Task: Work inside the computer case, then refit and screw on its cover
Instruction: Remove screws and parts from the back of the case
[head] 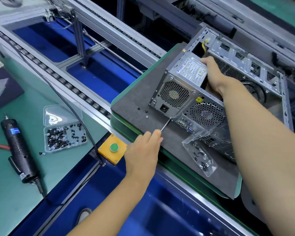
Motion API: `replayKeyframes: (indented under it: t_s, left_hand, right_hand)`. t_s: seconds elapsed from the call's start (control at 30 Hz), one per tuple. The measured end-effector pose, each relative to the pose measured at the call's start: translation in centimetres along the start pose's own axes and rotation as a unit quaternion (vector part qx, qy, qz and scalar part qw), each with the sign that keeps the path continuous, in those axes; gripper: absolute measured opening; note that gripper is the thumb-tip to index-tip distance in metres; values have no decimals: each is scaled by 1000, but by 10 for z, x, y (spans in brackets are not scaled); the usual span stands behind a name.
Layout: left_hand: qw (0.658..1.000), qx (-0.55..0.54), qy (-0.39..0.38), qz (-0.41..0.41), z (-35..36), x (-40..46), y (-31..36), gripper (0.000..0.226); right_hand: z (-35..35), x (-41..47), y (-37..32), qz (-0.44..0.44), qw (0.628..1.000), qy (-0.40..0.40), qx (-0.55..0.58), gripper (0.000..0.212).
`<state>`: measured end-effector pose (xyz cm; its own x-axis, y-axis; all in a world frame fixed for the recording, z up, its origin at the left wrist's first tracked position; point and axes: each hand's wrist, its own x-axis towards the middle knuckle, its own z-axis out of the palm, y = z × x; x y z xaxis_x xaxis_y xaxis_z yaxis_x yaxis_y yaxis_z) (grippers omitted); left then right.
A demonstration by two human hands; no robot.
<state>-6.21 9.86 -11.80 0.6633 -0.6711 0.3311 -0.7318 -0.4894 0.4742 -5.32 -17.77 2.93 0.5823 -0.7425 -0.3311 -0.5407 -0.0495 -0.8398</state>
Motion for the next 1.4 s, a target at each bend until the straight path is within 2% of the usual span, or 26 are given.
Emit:
replayKeyframes:
  t_s: [0.07, 0.13, 0.17, 0.27, 0.3, 0.37, 0.43, 0.5, 0.53, 0.57, 0.63, 0.67, 0.7, 0.73, 0.8, 0.87, 0.93, 1.0, 1.03, 1.13, 1.17, 1.2, 1.23, 1.3, 1.33, 1.4]
  left_hand:
    - [983, -150, -35, -105, -3, 1, 5, 16]
    - [907, -347, -72, -228, -3, 5, 11, 22]
    - [836, -448, -101, -301, -5, 7, 13, 24]
    - [563, -654, -155, -482, -15, 7, 17, 31]
    - [504, -679, -164, -509, -16, 5, 17, 32]
    - [454, -696, -192, -522, -17, 3, 17, 33]
    - [454, -690, -217, -520, -17, 3, 18, 36]
    - [522, -651, -210, -510, -16, 6, 20, 40]
    - [592, -612, -187, -490, -15, 6, 21, 42]
    - [684, -554, -158, -447, -12, 5, 21, 43]
    - [885, -356, -102, -281, -4, -1, 18, 40]
    - [955, -216, -83, -185, -2, -4, 15, 37]
    - [988, -94, -67, -102, 0, -4, 11, 35]
    - [997, -15, -66, -40, 0, -4, 7, 33]
    - [996, 55, -67, 17, -3, 1, 1, 32]
    - [998, 37, -51, 15, -4, 0, -3, 29]
    - [995, -76, -57, -29, -1, -5, 1, 20]
    - [950, -269, -94, -127, 1, -7, 5, 17]
    - [892, -383, -129, -200, -1, -6, 6, 16]
    - [621, -635, -185, -421, -13, -1, 9, 14]
    - [557, -665, -193, -459, -15, -1, 10, 19]
    - [521, -677, -200, -479, -15, -1, 11, 26]
    - [507, -679, -202, -490, -14, -1, 13, 33]
    - [522, -666, -179, -502, -9, 2, 14, 36]
    - [551, -648, -151, -503, -7, 5, 14, 33]
    - [655, -595, -85, -458, -6, 6, 14, 27]
  right_hand:
    - [1, -1, -1, -2, 1000, -8, 12, 39]
    - [0, -2, -2, 8, 1000, -12, 21, 41]
    - [-1, -2, -1, 13, 1000, -13, 24, 43]
    - [0, -1, 0, 4, 1000, -12, 25, 45]
    - [-1, 0, 1, -1, 999, -14, 30, 43]
    - [-1, 2, 2, -11, 999, -16, 35, 43]
    - [-2, 4, 4, -13, 999, -11, 33, 43]
    - [-3, 6, 5, -12, 999, -10, 30, 42]
    - [-3, 7, 6, -12, 999, -9, 28, 43]
    - [-3, 7, 5, -14, 1000, -7, 25, 43]
    - [-4, 8, 6, -15, 1000, -5, 20, 44]
    - [-4, 9, 7, -14, 1000, -4, 18, 44]
    - [-5, 9, 8, -12, 1000, -3, 16, 45]
    - [-5, 10, 9, -11, 1000, -1, 17, 45]
    - [-4, 13, 9, -15, 1000, -4, 17, 45]
    - [-4, 15, 9, -16, 1000, -5, 10, 46]
    - [-6, 16, 9, -15, 1000, -5, 16, 46]
    - [-9, 18, 11, -13, 1000, -7, 8, 46]
    - [-9, 19, 12, -10, 1000, -6, -5, 45]
    - [-11, 21, 13, -8, 1000, 4, -16, 45]
    - [-10, 20, 13, -11, 1000, 5, -12, 47]
    - [-10, 20, 12, -14, 1000, 4, -7, 48]
    - [-9, 19, 12, -16, 1000, 3, 0, 50]
    - [-9, 18, 12, -5, 1000, 7, 10, 54]
    - [-9, 19, 13, 0, 1000, 7, 11, 57]
    - [-9, 19, 14, 4, 1000, 4, 6, 62]
